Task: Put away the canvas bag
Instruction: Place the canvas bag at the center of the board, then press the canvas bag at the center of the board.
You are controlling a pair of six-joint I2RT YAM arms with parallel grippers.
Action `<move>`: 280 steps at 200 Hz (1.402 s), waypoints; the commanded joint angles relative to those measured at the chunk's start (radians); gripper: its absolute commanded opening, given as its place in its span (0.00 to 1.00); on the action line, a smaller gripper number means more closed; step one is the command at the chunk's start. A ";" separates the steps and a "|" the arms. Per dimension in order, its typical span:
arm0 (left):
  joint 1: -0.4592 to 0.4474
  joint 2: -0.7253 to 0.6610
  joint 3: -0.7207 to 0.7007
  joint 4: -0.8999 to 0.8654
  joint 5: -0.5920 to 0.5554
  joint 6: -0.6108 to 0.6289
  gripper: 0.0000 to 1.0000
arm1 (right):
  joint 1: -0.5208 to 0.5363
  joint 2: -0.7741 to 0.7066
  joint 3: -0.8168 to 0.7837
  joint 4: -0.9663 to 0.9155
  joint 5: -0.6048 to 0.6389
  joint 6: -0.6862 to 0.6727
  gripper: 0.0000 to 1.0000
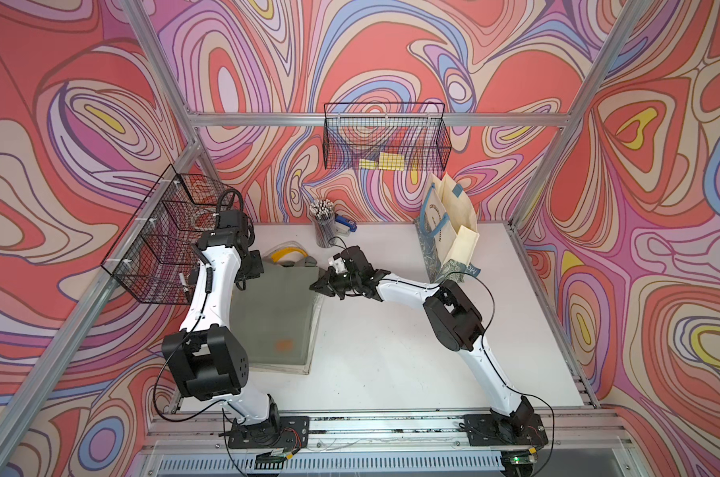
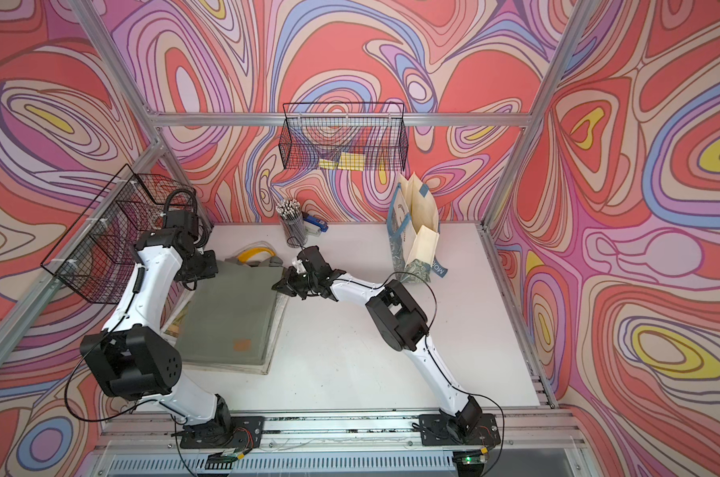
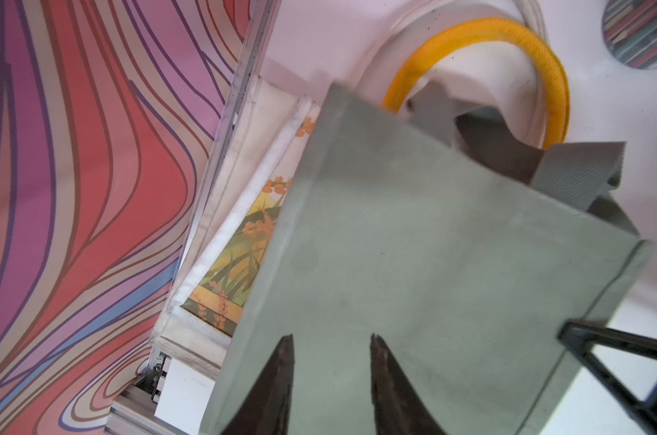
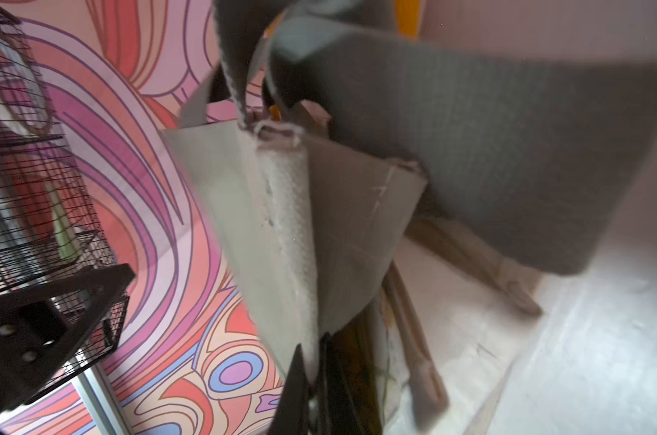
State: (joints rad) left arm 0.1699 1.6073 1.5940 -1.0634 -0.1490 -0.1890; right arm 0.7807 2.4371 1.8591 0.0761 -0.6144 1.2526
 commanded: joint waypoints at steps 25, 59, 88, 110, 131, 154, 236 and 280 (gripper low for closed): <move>-0.024 -0.153 -0.108 0.051 0.061 -0.021 0.50 | 0.018 0.017 -0.014 0.065 0.044 0.055 0.00; -0.055 -0.246 -0.260 0.077 0.247 -0.103 0.51 | 0.026 0.003 -0.041 0.090 0.099 0.062 0.00; -0.078 -0.283 -0.409 0.138 0.321 -0.153 0.50 | 0.026 -0.038 -0.059 0.042 0.135 -0.034 0.23; -0.084 -0.282 -0.490 0.181 0.395 -0.195 0.48 | 0.026 -0.103 -0.065 -0.034 0.194 -0.178 0.35; -0.117 -0.271 -0.548 0.213 0.391 -0.215 0.47 | 0.025 -0.159 -0.048 -0.137 0.254 -0.327 0.44; -0.146 -0.247 -0.591 0.247 0.403 -0.229 0.46 | 0.024 -0.211 -0.025 -0.258 0.305 -0.465 0.48; -0.193 -0.076 -0.683 0.336 0.371 -0.217 0.46 | -0.071 -0.571 -0.253 -0.539 0.495 -0.902 0.56; -0.219 -0.117 -0.668 0.340 0.341 -0.221 0.46 | -0.200 -0.783 -0.423 -0.639 0.589 -1.018 0.61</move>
State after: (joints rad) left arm -0.0277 1.5215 0.9230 -0.7166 0.2241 -0.4122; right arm 0.6418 1.7485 1.5043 -0.4656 -0.1059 0.3435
